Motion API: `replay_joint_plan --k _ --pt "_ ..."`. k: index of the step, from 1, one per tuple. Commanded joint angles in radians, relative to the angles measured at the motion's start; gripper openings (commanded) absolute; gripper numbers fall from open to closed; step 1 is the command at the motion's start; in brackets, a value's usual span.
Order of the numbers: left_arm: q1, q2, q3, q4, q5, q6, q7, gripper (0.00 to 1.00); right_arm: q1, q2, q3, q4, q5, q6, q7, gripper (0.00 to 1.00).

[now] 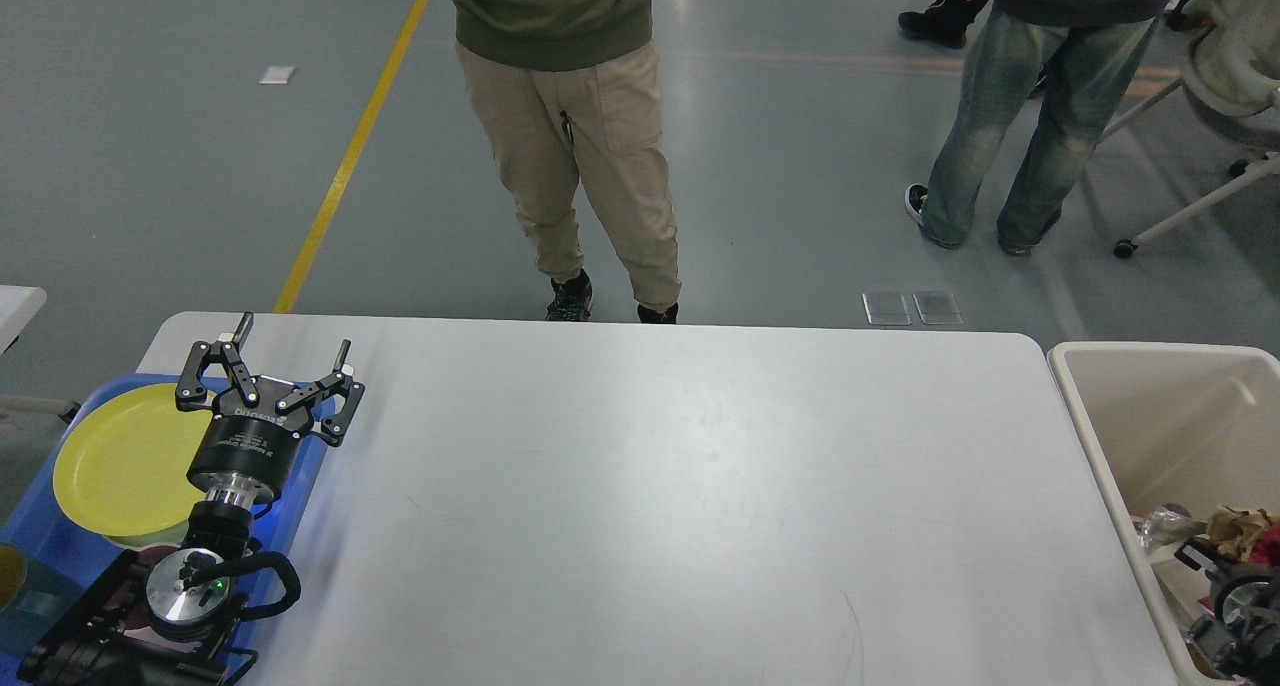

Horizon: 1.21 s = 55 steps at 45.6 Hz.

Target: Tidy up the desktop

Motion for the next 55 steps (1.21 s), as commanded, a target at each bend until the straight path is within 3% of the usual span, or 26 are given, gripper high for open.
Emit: replay_joint_plan --k 1,25,32,37,46,50,55 --pt "0.0 0.0 0.0 0.0 0.0 -0.002 0.0 0.96 -0.002 0.0 0.001 0.003 0.0 -0.002 0.0 1.0" --pt "0.0 0.0 0.0 0.0 0.0 0.0 0.0 0.96 0.018 -0.015 0.002 0.013 0.0 0.002 0.003 1.0" --pt "0.0 0.0 0.0 0.0 0.0 0.0 0.0 0.96 0.122 -0.085 0.106 0.036 0.001 0.022 0.008 1.0" --pt "0.0 0.0 0.0 0.0 0.0 0.0 0.0 0.96 0.174 -0.125 0.328 0.08 0.003 0.03 0.008 1.0" --pt "0.0 0.0 0.0 0.001 0.0 0.0 0.0 0.96 0.228 -0.136 1.048 0.118 -0.002 0.033 0.017 1.0" --pt "0.0 0.0 0.0 0.0 0.0 0.0 0.0 0.96 0.242 -0.145 1.316 0.223 -0.003 0.035 0.048 1.0" --pt "0.0 0.0 0.0 0.0 0.0 -0.002 0.0 0.96 0.214 -0.181 1.614 0.402 -0.003 0.039 0.124 1.0"
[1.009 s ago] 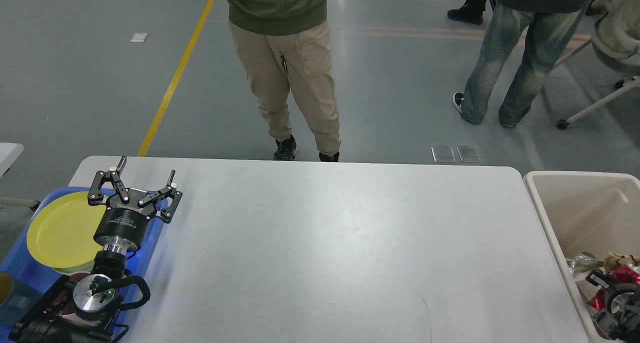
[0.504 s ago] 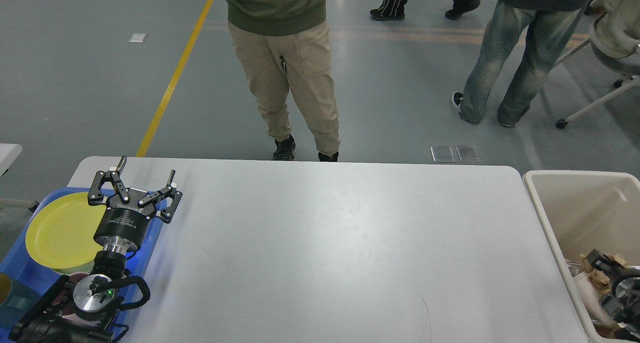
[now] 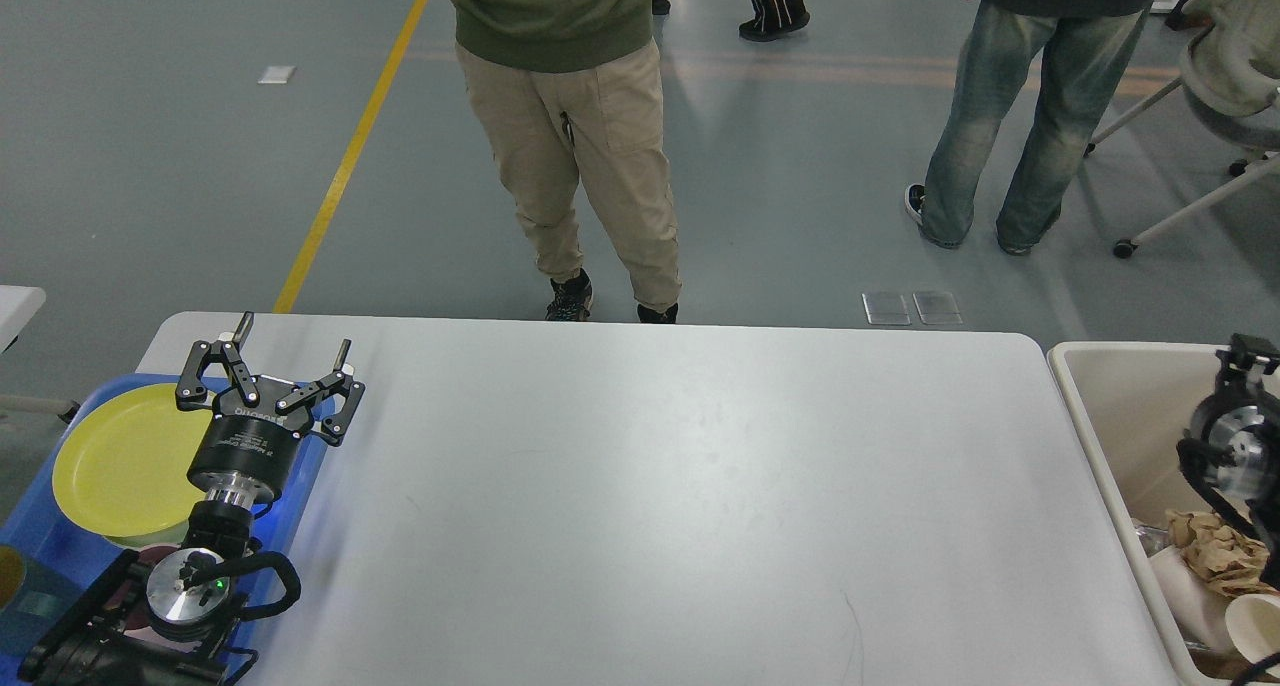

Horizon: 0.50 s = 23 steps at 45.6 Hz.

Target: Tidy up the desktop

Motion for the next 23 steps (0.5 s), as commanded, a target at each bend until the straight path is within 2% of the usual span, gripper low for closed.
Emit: replay_joint_plan --k 1,5,7,9,10,15,17,21,23 --pt "0.0 0.0 0.0 0.0 0.0 0.0 0.0 0.96 -0.04 -0.029 0.358 0.205 0.0 0.004 0.089 1.0" --pt "0.0 0.0 0.0 0.0 0.0 -0.001 0.0 0.96 -0.152 -0.021 0.545 0.337 -0.002 0.025 0.13 1.0" --pt "0.0 0.0 0.0 0.0 0.0 -0.001 0.0 0.96 -0.199 -0.01 0.607 0.394 -0.014 0.069 0.138 1.0" --pt "0.0 0.0 0.0 0.0 0.0 0.0 0.0 0.96 -0.233 -0.007 0.642 0.424 -0.025 0.141 0.141 1.0" --pt "0.002 0.0 0.0 0.0 0.0 -0.001 0.0 0.96 -0.258 -0.003 0.668 0.441 -0.034 0.222 0.142 1.0" --pt "0.0 0.0 0.0 0.0 0.0 -0.001 0.0 0.96 -0.307 0.049 0.685 0.46 -0.079 0.273 0.15 1.0" --pt "0.0 0.0 0.0 0.0 0.0 -0.001 0.0 0.96 -0.333 0.075 0.696 0.466 -0.132 0.28 0.176 1.0" --pt "0.0 0.0 0.0 0.0 0.0 -0.001 0.0 0.96 -0.39 0.129 0.757 0.484 -0.27 0.309 0.262 1.0" --pt "0.0 0.0 0.0 0.0 0.0 -0.001 0.0 0.96 -0.423 0.172 0.806 0.487 -0.331 0.33 0.28 1.0"
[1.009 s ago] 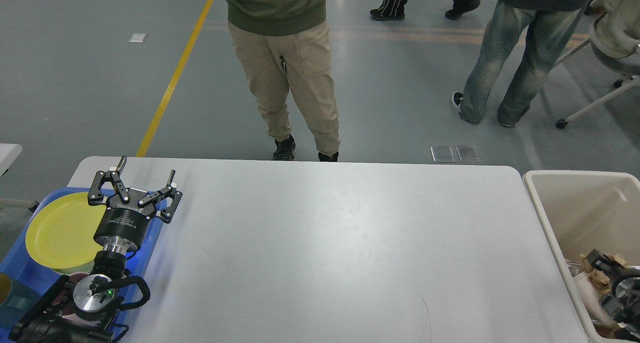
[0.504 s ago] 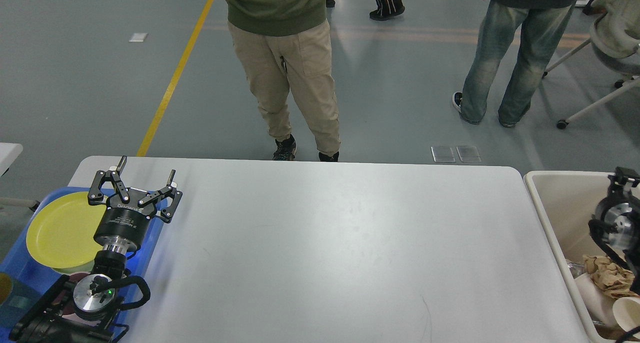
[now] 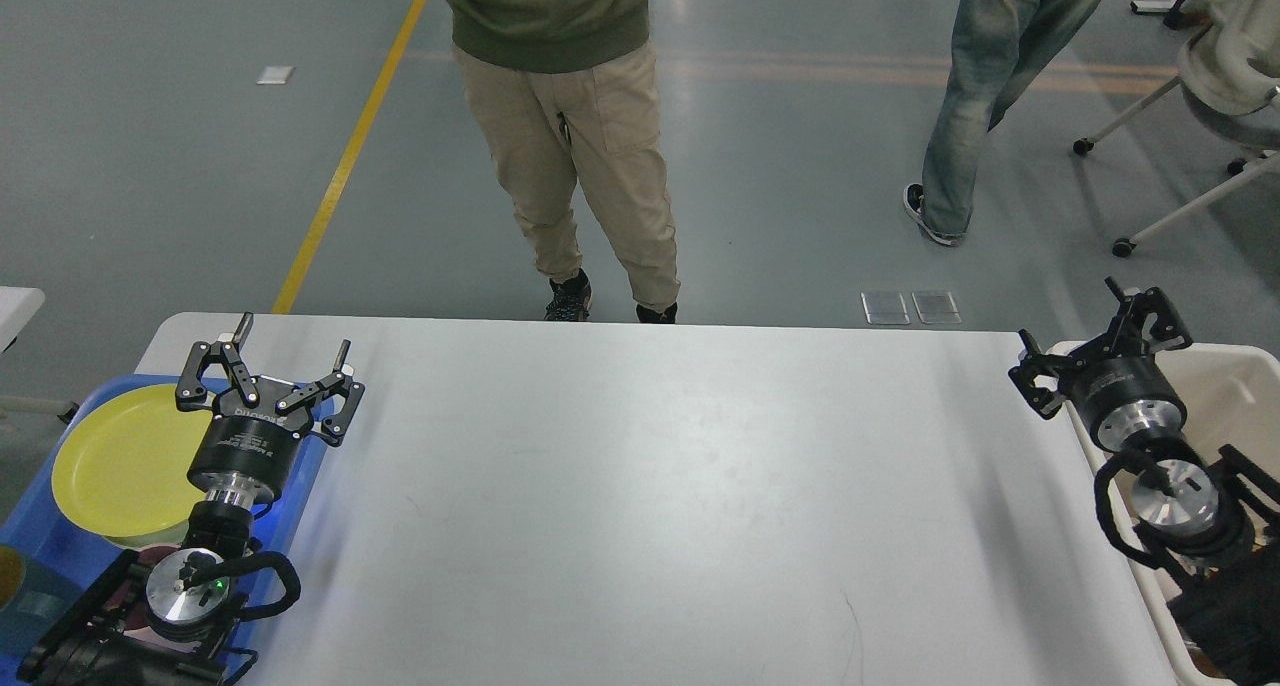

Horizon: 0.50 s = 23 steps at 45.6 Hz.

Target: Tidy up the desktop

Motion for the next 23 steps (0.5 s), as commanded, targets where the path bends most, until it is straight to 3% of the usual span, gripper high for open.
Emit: replay_joint_plan --k 1,6,10,23 --pt "0.0 0.0 0.0 0.0 0.0 -0.001 0.0 0.96 -0.094 0.107 0.113 0.019 -0.176 0.055 0.075 1.0" --pt "0.0 0.0 0.0 0.0 0.0 0.001 0.0 0.96 -0.141 0.203 0.16 0.034 -0.236 0.069 0.092 1.0" --pt "0.0 0.0 0.0 0.0 0.0 0.001 0.0 0.96 -0.152 0.21 0.157 0.047 -0.237 0.069 0.135 1.0" --pt "0.001 0.0 0.0 0.0 0.0 -0.001 0.0 0.96 -0.149 0.196 0.162 0.051 -0.234 0.069 0.192 1.0"
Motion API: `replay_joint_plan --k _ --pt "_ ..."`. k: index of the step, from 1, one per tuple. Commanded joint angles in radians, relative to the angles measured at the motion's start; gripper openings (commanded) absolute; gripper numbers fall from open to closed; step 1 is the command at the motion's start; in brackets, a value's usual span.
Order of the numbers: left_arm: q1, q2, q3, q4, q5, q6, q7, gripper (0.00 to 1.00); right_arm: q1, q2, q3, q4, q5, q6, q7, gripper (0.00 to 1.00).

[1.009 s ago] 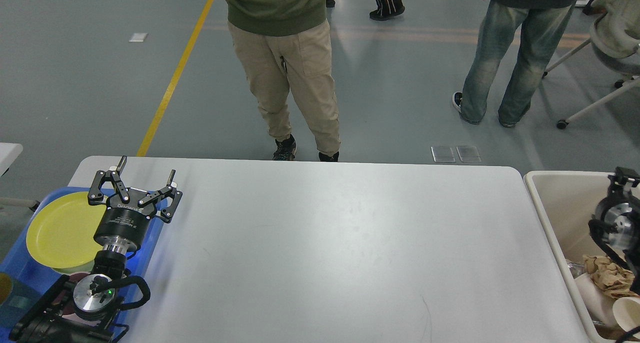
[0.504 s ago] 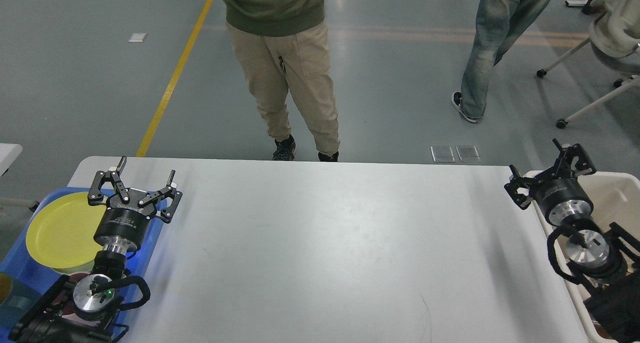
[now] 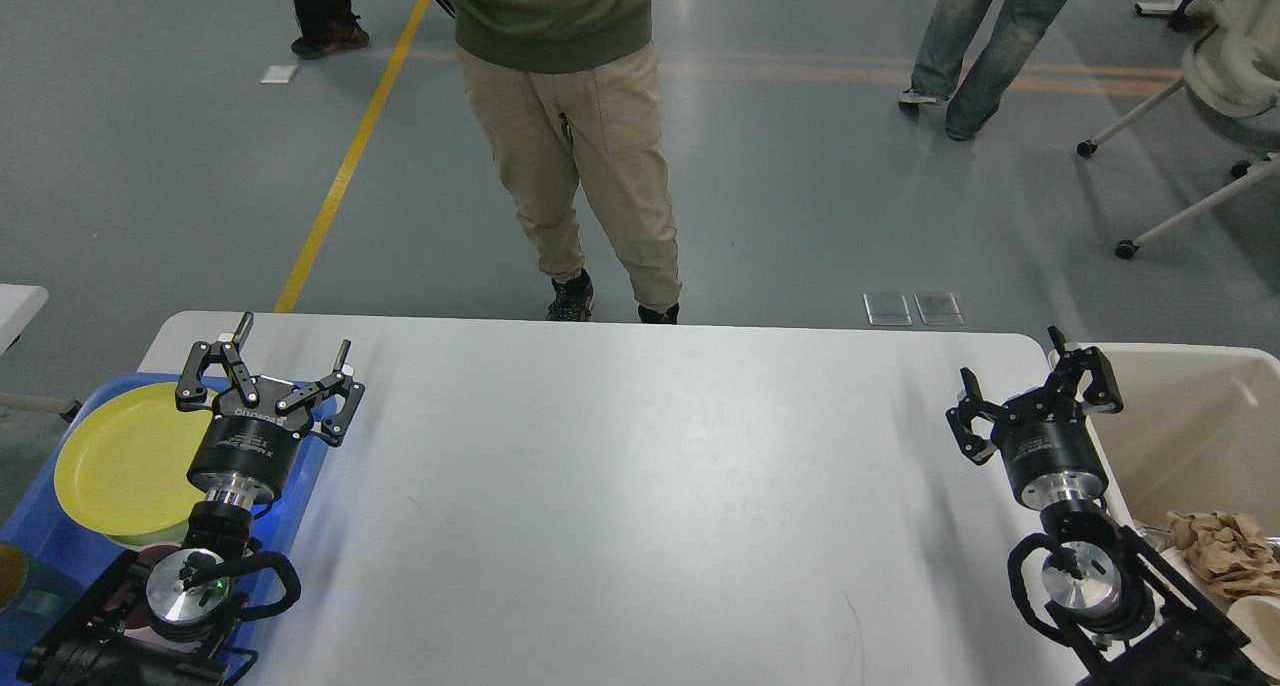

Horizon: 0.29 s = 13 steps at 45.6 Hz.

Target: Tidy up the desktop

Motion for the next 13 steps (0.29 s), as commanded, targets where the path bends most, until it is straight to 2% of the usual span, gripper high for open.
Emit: replay_joint_plan --k 1,13 --pt "-0.001 0.0 0.0 0.0 0.0 -0.001 0.0 0.96 0.001 -0.005 0.0 0.004 0.002 0.001 0.036 1.0" --pt "0.001 0.0 0.0 0.0 0.0 0.0 0.0 0.96 -0.002 -0.003 0.005 0.018 0.005 0.0 0.038 1.0"
